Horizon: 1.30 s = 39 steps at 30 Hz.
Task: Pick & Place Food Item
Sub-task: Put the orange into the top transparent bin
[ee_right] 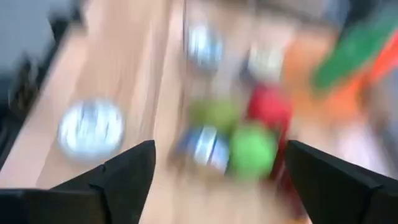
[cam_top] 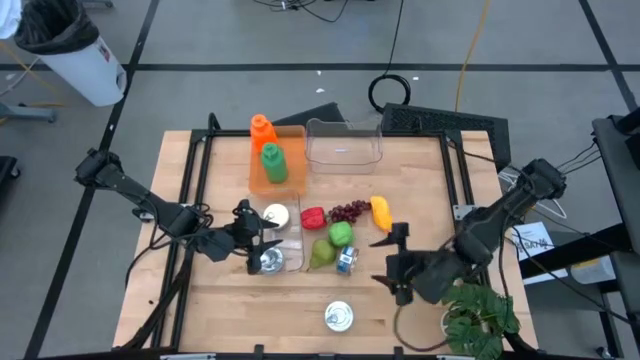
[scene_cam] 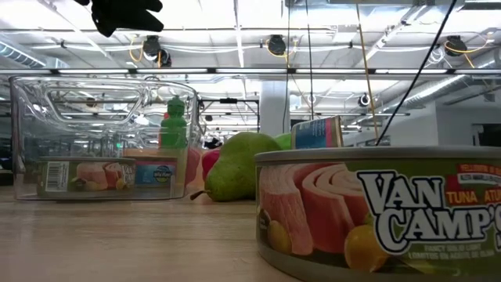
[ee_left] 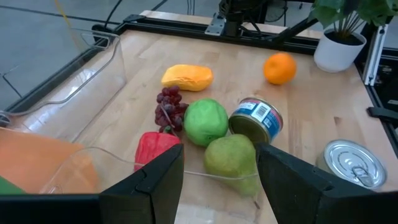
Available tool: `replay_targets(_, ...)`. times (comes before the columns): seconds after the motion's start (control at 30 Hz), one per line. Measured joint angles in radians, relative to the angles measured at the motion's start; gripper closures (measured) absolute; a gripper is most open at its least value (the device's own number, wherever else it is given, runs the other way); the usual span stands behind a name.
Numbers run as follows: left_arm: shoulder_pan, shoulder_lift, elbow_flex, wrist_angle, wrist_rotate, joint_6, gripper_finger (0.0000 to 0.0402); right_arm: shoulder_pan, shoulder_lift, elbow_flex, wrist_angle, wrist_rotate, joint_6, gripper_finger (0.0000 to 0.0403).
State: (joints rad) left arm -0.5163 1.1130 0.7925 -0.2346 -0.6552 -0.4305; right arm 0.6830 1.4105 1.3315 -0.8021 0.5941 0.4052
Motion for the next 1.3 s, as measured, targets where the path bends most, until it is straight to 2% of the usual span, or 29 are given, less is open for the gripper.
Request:
replay_targets(0.07,0.000,0.000,0.000,0.000,0.000,-0.001,0.0188,-0.001,0.043,0.022,-0.159,-0.102,0.193,0.0058)
replay_targets(0.23,0.000,0.000,0.000,0.000,0.000,-0.010,0.0188,-0.004,0.116,0.001,-0.426,-0.439,0.597,0.0058)
replay_targets(0.33,0.000,0.000,0.000,0.000,0.000,0.002,0.0188,0.009,0.125,-0.050,-0.459,-0.517,0.691,0.0058)
replay_targets(0.57,0.011,0.000,0.000,0.000,0.000,0.006,0.0188,0.018,0.105,-0.199,-0.264,-0.464,0.620,0.0057)
replay_targets(0.63,0.013,0.000,0.000,0.000,0.000,0.006,0.0188,0.011,0.104,-0.240,-0.245,-0.457,0.573,0.0057)
replay_targets(0.8,0.012,0.000,0.000,0.001,0.000,0.006,0.0188,-0.035,0.100,-0.327,-0.247,-0.420,0.577,0.0057)
replay_targets(1.07,0.012,0.000,0.000,0.001,0.000,-0.021,0.0188,-0.055,0.019,-0.349,-0.187,-0.408,0.577,0.0057)
replay_targets(1.17,0.012,0.000,0.000,0.001,0.000,-0.019,0.0188,-0.055,-0.028,-0.349,-0.140,-0.362,0.574,0.0057)
replay_targets(1.3,0.013,0.000,0.000,0.001,0.000,0.002,0.0188,-0.056,-0.073,-0.349,-0.106,-0.329,0.462,0.0057)
